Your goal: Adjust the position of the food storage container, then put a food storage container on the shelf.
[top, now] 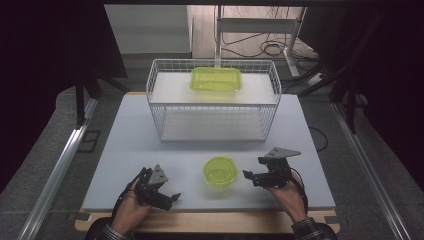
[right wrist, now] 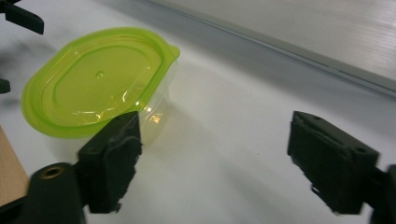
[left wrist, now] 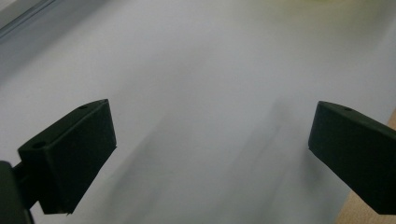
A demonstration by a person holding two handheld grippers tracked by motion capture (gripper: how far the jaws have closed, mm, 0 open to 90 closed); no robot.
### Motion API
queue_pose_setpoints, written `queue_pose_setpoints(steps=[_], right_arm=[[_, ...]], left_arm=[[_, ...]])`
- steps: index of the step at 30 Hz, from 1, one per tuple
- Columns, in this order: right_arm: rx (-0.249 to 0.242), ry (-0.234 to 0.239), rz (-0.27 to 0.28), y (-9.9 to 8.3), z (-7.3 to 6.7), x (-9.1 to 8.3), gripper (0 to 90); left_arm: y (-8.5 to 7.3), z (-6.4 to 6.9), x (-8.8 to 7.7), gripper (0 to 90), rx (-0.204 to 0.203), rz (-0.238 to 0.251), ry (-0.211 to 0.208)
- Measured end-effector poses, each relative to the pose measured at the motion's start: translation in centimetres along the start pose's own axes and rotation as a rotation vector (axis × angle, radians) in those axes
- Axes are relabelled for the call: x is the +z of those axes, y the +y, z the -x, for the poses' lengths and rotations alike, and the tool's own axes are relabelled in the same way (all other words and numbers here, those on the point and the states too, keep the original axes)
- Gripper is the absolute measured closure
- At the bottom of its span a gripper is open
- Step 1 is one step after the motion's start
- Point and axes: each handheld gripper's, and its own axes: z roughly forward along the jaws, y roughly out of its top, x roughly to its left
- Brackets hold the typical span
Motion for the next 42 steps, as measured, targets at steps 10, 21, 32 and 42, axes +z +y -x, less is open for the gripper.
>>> queue_pose_setpoints(steps=[10,21,32,42], right_arm=[[0.033,0.0,-0.021,-0.2,0.4,0.6,3.5],[0.033,0.053,-0.026,1.0,-0.5,1.4,2.5],[0.084,0.107,-0.038,2.7,-1.0,2.2,10.4],[0.138,0.173,-0.061,3.4,-0.5,2.9,31.1]], left_arm=[[0.0,0.0,0.1,0.6,0.005,-0.005,-0.001],[-0.1,0.0,0.2,0.5,0.013,-0.01,0.002],[0.0,0.1,0.2,0.4,0.022,-0.012,0.009],[0.0,0.1,0.2,0.4,0.025,-0.012,0.008]])
